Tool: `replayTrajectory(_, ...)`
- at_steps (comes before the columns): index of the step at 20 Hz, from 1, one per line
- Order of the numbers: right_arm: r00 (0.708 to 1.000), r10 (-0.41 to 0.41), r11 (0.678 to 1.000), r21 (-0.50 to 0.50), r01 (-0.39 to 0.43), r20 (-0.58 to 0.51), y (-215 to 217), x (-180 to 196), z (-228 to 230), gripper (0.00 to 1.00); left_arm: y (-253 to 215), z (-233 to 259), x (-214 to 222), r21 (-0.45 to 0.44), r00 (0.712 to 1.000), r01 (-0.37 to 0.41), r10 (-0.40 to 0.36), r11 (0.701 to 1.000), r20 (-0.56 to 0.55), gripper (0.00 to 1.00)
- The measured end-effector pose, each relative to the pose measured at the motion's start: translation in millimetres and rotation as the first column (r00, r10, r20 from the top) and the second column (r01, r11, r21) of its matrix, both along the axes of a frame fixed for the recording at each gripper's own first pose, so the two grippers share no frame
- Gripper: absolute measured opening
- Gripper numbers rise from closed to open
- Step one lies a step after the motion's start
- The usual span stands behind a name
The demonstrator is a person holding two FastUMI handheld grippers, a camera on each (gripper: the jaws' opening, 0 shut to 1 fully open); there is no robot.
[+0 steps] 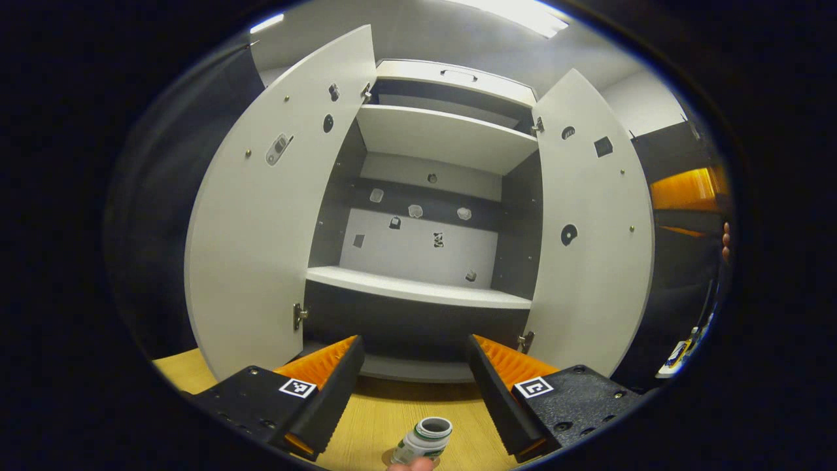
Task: Grasp the bottle in the cabinet with the left hand and place it on the coaster, then close the right door with the right hand and the left door with the left hand.
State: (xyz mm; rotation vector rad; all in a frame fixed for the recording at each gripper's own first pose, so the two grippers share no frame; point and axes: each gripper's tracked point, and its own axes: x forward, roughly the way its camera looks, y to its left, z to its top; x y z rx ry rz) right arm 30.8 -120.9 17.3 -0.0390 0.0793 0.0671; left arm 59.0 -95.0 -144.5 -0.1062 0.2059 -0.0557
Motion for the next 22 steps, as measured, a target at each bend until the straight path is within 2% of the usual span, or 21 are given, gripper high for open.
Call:
replayTrajectory(1,1.0,0.001,1.0,0.008,-0.001,0.006,-5,-2,6,0.96,1,14,5,-0.004,1.0,-0.004,0.004,1.0,0.012,0.92)
replayTrajectory(3,1.0,-0.027,1.0,0.002,0.027,0.012,-26,-6,18,0.95,0,36,15,-0.015,1.0,-0.004,0.005,1.0,0.027,0.95)
replayTrajectory(5,0.996,-0.075,0.997,-0.005,0.075,0.038,-53,-8,35,0.96,0,56,24,-0.012,0.999,-0.011,0.011,1.0,0.047,0.92)
replayTrajectory(6,0.993,-0.103,0.995,-0.004,0.104,0.052,-69,-10,44,0.96,1,64,26,-0.006,0.998,-0.014,0.015,1.0,0.054,0.95)
replayTrajectory(7,0.989,-0.134,0.991,0.005,0.134,0.067,-85,-10,53,0.96,1,69,29,0.002,0.998,-0.019,0.019,1.0,0.059,0.92)
replayTrajectory(8,0.983,-0.163,0.987,0.013,0.162,0.082,-102,-8,62,0.96,3,73,31,0.012,0.998,-0.031,0.03,0.999,0.062,0.95)
replayTrajectory(9,0.976,-0.194,0.981,0.014,0.193,0.098,-119,-6,70,1.0,5,78,32,0.019,0.997,-0.042,0.04,0.999,0.067,0.95)
replayTrajectory(10,0.967,-0.228,0.973,0.005,0.229,0.112,-137,-2,77,0.95,6,80,32,0.023,0.996,-0.05,0.049,0.998,0.07,0.95)
replayTrajectory(13,0.946,-0.299,0.952,-0.03,0.304,0.124,-182,14,86,0.95,16,77,30,0.019,0.994,-0.103,0.102,0.994,0.049,0.95)
replayTrajectory(17,0.949,-0.306,0.951,-0.026,0.309,0.081,-198,47,77,0.95,32,69,20,-0.009,0.987,-0.159,0.159,0.987,0.018,0.95)
replayTrajectory(20,0.938,-0.337,0.941,-0.01,0.339,0.086,-197,60,68,0.95,51,64,22,0.025,0.986,-0.164,0.164,0.986,0.014,0.95)
replayTrajectory(21,0.937,-0.339,0.94,-0.014,0.341,0.084,-193,62,65,0.89,55,64,24,0.03,0.987,-0.158,0.158,0.987,0.011,0.95)
replayTrajectory(22,0.936,-0.341,0.939,-0.017,0.344,0.083,-188,63,62,0.95,58,64,25,0.025,0.989,-0.15,0.149,0.988,0.015,0.95)
